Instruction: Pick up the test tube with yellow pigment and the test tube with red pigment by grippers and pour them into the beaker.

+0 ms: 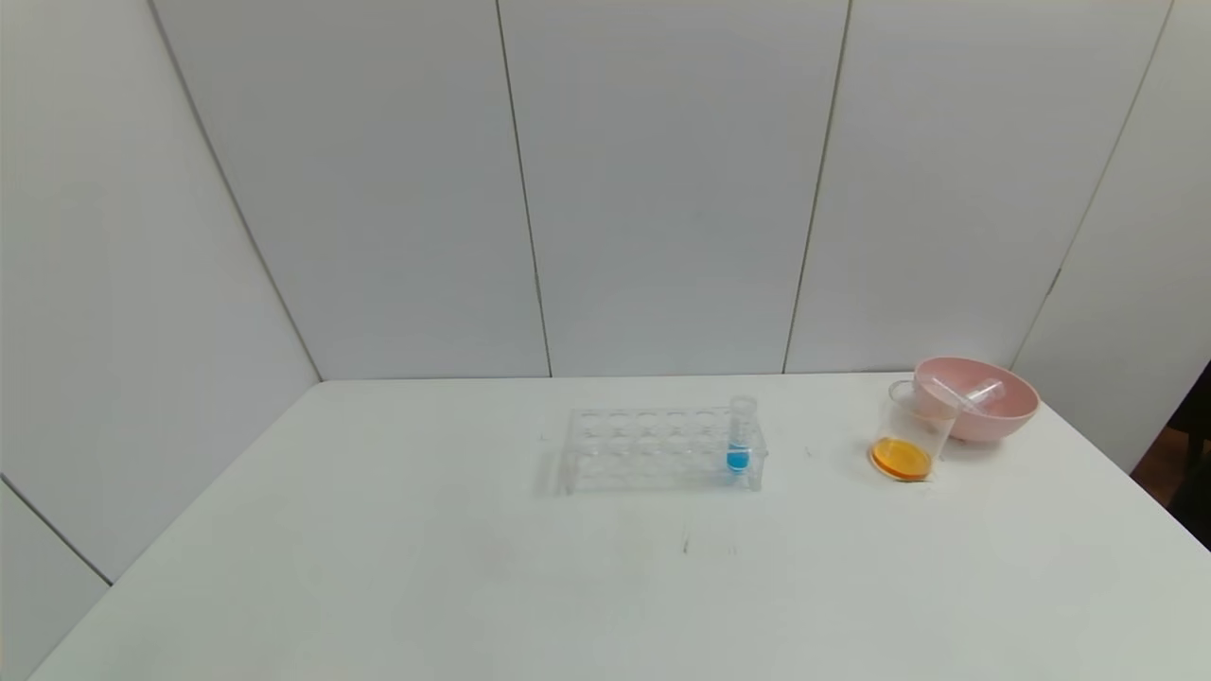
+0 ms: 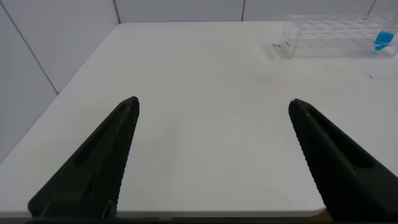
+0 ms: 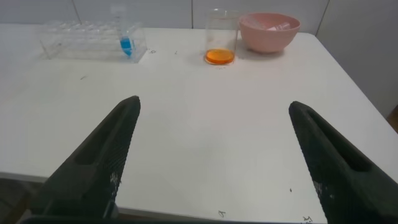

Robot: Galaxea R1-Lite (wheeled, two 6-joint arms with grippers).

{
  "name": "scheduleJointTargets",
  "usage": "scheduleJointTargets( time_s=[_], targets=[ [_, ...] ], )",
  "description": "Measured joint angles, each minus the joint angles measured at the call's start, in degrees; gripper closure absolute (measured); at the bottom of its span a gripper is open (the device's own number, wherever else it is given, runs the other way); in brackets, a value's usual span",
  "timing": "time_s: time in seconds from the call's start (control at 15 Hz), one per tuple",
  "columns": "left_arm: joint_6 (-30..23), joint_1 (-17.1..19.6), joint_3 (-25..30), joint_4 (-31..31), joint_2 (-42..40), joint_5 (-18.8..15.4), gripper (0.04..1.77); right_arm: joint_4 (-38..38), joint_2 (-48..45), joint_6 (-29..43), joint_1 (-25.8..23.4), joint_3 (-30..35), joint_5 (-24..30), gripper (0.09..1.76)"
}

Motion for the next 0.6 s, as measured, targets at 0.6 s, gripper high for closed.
scheduleJointTargets(
  time_s=[0.6],
  targets=[
    [0.0,0.0,0.0,0.0,0.0,0.0,0.09,-0.7,0.0,-5.1,0.0,2.2,-4.4,0.14]
  ],
)
